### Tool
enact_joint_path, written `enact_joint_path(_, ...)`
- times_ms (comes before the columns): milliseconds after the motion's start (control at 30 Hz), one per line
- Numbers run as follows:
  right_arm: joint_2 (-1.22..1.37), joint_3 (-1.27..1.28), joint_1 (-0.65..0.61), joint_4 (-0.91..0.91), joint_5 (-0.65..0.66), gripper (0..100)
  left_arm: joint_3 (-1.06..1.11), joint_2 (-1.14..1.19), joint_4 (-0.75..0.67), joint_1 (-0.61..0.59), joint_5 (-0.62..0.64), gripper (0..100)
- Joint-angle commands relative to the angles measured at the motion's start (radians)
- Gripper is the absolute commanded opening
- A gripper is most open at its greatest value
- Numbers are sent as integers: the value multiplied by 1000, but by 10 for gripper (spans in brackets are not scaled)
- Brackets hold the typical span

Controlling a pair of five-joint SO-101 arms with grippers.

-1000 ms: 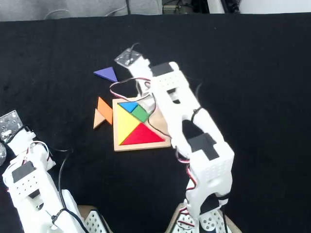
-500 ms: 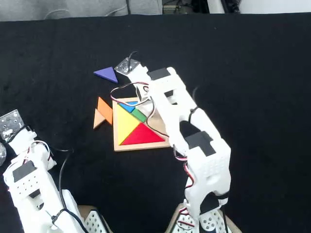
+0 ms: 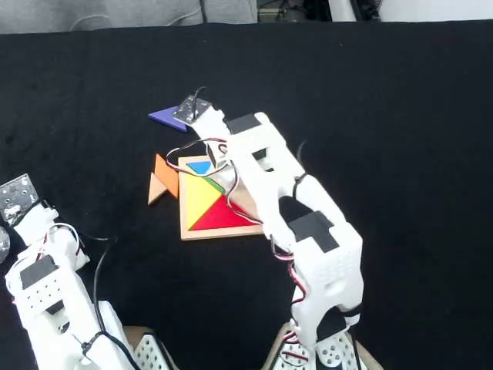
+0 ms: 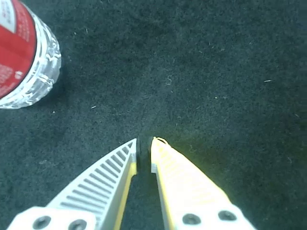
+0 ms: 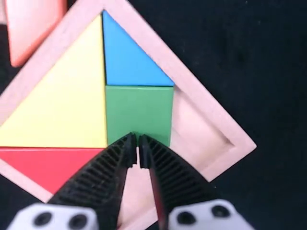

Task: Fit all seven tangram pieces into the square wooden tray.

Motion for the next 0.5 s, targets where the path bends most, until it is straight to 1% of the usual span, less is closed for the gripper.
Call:
enact_joint_path(0,-12,-7,-25,-21,-31,11,-28,-15,-15,13,2,71)
enact_joint_path(67,-15,-19,-34,-8,-38,11,-28,-15,-15,13,2,71)
enact_joint_path(167,-39,-70,-26,71,-38,11,-28,-15,-15,13,2,71)
enact_joint_path(267,-85,-99,3,133,-38,11,-28,-15,-15,13,2,71)
enact_joint_path(467,-82,-94,74,109,-38,11,-28,-15,-15,13,3,72)
